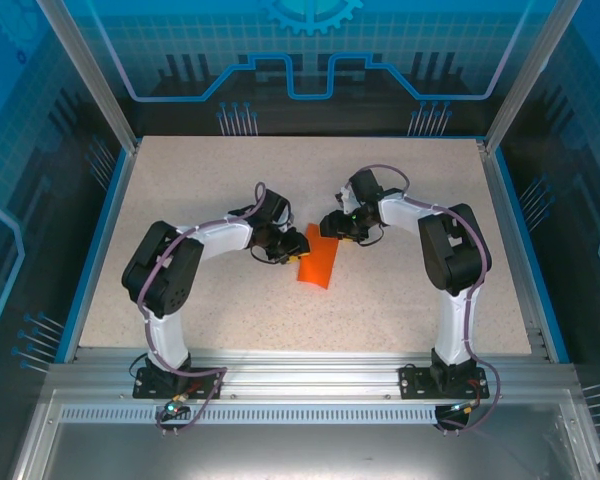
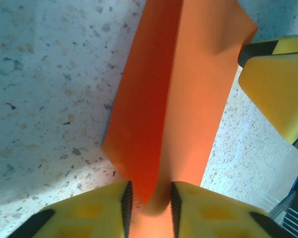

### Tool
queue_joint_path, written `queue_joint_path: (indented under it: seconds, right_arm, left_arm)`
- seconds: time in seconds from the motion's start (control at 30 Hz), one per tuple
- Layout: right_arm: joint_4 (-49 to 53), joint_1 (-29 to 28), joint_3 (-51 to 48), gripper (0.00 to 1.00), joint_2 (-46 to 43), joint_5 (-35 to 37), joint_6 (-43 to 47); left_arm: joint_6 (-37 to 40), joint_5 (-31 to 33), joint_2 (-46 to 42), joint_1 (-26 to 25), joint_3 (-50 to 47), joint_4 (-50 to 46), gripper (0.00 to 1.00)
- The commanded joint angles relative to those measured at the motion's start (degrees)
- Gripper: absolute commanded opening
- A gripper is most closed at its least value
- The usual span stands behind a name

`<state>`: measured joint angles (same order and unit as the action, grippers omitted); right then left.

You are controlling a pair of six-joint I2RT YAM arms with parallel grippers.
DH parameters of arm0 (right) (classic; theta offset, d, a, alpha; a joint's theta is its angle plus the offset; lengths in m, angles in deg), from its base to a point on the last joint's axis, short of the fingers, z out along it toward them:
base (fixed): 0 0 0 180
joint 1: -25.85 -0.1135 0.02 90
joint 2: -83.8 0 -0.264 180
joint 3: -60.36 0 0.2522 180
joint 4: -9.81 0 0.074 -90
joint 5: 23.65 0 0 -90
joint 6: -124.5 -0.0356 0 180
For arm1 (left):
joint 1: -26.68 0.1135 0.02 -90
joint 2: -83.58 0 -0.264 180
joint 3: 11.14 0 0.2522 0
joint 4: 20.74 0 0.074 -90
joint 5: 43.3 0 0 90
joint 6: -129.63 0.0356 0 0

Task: Fold a paper plane with a square sheet of paper (fold left side to right side)
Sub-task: Third fold the triangle at the center of the table.

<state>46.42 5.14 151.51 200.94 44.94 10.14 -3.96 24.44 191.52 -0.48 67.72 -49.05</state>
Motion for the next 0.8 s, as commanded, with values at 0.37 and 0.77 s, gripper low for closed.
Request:
queue_joint_path:
  seconds: [0.37,0.77]
  right_arm:
    - [1.8,-0.8,1.1,0.63,1.4,1.0,1.8]
    - [1.8,-0.8,1.2,0.63,1.7,0.9,2.1]
  left_arm:
    - [0.1,1.0,-3.9,-0.9,-2.4,-0.2,0.35]
    - [-0.4,0.6,-5.5,-1.0,-4.9,0.9,0.24]
